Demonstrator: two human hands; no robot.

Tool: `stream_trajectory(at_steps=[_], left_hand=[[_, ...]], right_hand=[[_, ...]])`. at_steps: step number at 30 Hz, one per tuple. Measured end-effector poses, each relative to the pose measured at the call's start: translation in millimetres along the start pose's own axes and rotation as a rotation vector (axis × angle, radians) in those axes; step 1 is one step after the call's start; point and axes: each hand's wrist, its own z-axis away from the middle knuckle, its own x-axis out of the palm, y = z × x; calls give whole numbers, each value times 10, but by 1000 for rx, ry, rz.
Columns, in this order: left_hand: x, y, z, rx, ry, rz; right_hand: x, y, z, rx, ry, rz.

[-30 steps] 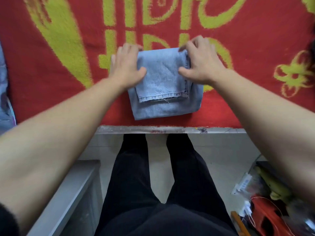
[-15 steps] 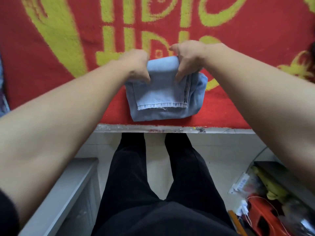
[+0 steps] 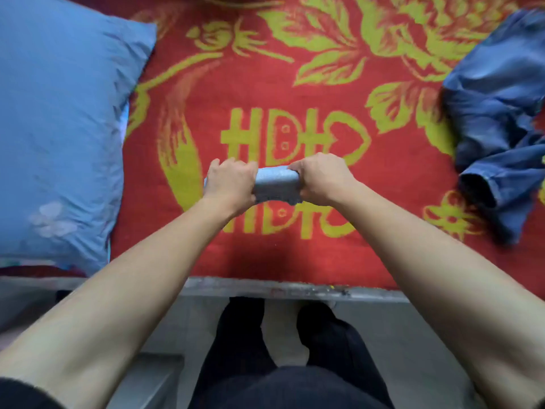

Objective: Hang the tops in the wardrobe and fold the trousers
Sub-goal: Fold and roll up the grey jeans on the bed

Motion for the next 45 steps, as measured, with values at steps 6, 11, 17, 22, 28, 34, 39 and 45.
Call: stream_trajectory(at_steps=[6, 11, 17, 22, 28, 34, 39, 45], left_hand=[[-1785, -200, 485, -141, 271, -98], [-2691, -200, 1239, -283, 621, -121], [-2860, -246, 2144, -480, 686, -168], [-2806, -269, 2787, -615, 674, -215], [-2763, -189, 3535, -641, 782, -275], [-2426, 9, 4892, -754, 779, -306], [-1836, 259, 6634, -929, 652, -269], [-1290, 732, 8672, -1209, 575, -295]], right_hand=[[-1521, -201, 597, -48, 349, 25], [-2463, -402, 1209, -221, 694, 168], [-2628, -918, 1680, -466, 846, 194], [-2562, -1336, 2075, -538, 850, 222], [-2500, -1693, 2770, -558, 964, 300], [-2049, -2422, 3787, -663, 982, 336], [-1246, -3393, 4808, -870, 915, 373], [-522, -4565, 6224, -1149, 880, 455]])
